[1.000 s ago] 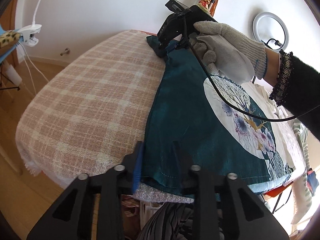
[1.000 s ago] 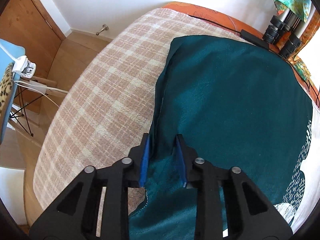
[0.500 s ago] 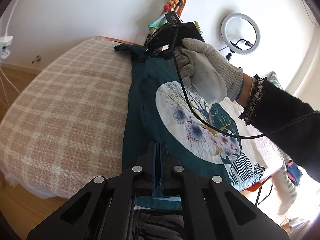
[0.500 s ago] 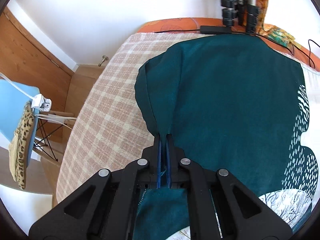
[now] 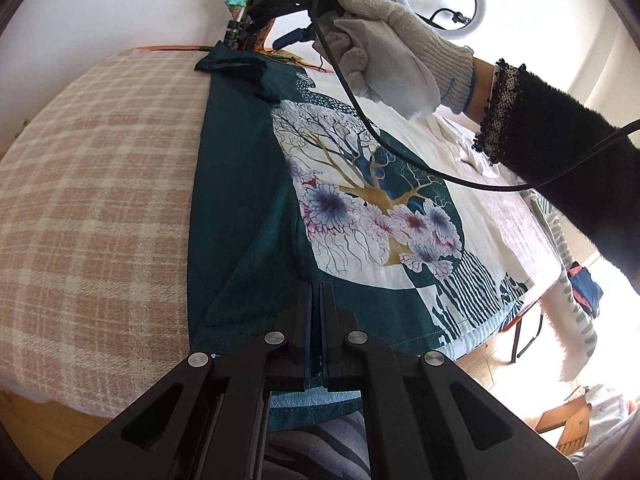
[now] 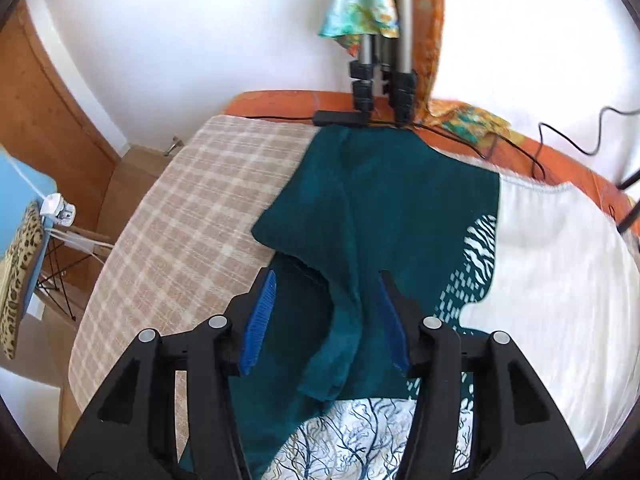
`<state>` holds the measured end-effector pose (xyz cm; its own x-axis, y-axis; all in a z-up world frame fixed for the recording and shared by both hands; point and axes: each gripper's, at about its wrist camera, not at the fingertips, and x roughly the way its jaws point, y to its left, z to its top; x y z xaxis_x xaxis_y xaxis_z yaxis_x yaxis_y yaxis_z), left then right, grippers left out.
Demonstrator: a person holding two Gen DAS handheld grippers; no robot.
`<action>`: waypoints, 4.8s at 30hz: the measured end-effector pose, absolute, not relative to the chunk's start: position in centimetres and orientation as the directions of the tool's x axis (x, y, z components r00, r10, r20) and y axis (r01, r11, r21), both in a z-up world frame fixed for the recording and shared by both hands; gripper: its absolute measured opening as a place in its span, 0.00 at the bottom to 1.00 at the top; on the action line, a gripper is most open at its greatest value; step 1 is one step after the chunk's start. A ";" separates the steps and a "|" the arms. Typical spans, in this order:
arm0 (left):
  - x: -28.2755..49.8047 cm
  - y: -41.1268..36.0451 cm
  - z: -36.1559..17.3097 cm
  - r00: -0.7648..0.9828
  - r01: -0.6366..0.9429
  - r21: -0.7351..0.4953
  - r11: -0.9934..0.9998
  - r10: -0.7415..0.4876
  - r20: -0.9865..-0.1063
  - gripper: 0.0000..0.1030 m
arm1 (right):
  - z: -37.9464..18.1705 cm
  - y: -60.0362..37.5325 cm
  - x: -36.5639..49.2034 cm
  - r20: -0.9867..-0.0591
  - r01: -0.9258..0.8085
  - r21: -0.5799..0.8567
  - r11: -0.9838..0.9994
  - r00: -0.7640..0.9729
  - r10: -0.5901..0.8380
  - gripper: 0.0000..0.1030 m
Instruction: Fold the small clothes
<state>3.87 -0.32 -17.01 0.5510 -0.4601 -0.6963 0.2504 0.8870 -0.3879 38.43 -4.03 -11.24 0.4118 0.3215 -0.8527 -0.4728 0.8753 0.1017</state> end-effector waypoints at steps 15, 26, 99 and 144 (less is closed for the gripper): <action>4.2 -0.5 -17.8 0.545 0.251 -0.391 0.885 -0.463 -0.699 0.02 | -16.7 3.2 41.2 -0.896 -0.582 -0.172 0.794 0.428 0.119 0.09; 4.0 -1.1 -17.1 0.542 0.257 -0.396 0.882 -0.471 -0.696 0.02 | -12.3 -10.2 47.0 -0.838 -0.313 0.153 0.937 0.462 0.291 0.06; 0.5 -3.1 -15.9 0.495 0.419 -0.160 0.894 -0.372 -0.785 0.24 | -15.3 -20.5 8.8 -0.826 -0.370 0.494 0.787 0.085 0.558 0.06; 0.5 -27.9 -13.4 0.368 0.737 -0.163 0.656 -0.591 -0.718 0.45 | -10.2 -54.0 7.7 -0.676 -0.004 0.559 0.829 0.577 0.458 0.58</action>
